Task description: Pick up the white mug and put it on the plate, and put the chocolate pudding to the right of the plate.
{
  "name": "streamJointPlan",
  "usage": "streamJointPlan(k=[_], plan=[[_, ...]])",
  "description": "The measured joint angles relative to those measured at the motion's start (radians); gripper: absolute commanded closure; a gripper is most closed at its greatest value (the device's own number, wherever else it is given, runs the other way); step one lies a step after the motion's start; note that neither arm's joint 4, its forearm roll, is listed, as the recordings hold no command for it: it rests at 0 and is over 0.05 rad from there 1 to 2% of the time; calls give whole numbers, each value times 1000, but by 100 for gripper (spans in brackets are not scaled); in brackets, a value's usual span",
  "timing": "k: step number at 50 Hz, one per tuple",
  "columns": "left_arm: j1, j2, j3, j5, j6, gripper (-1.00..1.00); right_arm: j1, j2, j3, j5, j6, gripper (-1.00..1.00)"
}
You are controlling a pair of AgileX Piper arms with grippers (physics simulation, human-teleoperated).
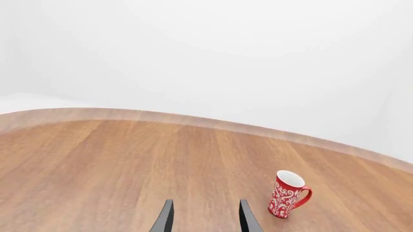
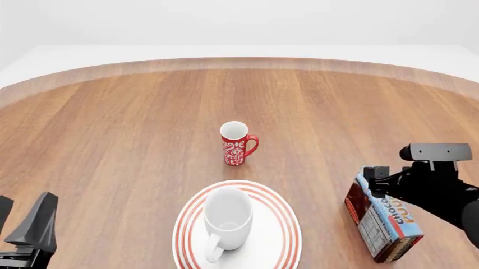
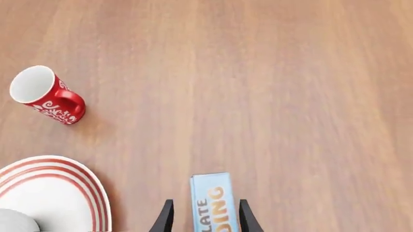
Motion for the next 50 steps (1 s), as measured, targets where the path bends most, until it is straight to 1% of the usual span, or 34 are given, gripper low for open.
streamJointPlan(k=[25, 35, 43, 50], plan=[[0, 0, 0, 0, 0, -100, 38, -178, -151, 172, 54, -100], [0, 0, 0, 0, 0, -100, 38, -272, -198, 219, 46, -100], [-1, 0, 0, 0, 3, -100, 27, -367, -207, 222, 32, -100], [-2, 0, 0, 0, 8, -100, 13, -479, -205, 219, 23, -100]])
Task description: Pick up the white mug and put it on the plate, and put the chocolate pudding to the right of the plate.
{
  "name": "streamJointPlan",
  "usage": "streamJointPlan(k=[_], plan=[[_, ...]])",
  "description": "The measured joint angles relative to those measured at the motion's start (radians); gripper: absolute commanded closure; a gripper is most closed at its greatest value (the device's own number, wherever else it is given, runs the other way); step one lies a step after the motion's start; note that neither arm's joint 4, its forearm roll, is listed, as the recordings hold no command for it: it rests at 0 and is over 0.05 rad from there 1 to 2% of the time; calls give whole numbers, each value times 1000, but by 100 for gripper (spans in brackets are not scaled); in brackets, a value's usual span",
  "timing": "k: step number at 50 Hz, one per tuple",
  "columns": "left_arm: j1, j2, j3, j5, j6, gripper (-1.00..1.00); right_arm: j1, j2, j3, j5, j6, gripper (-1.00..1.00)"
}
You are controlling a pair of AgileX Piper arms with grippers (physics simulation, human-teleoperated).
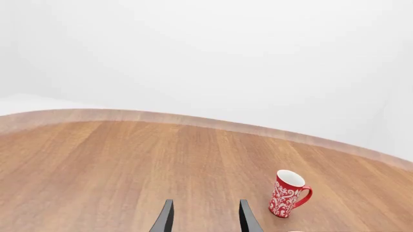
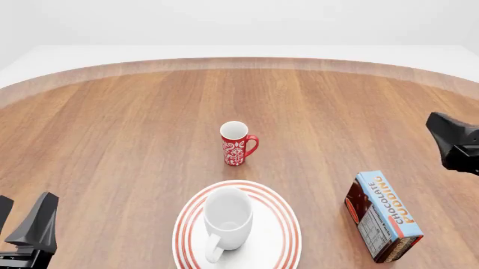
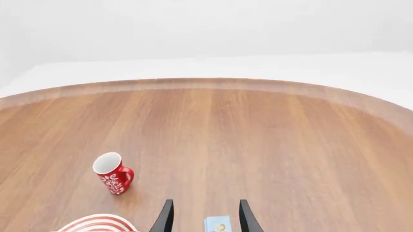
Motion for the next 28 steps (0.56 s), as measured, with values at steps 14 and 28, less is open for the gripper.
streamJointPlan(k=[14, 28], plan=[[-2, 0, -2, -4, 12, -100, -27, -263, 7, -2, -42, -100], [16, 0, -5, -19, 16, -100, -105, -455, 9, -12, -39, -100]])
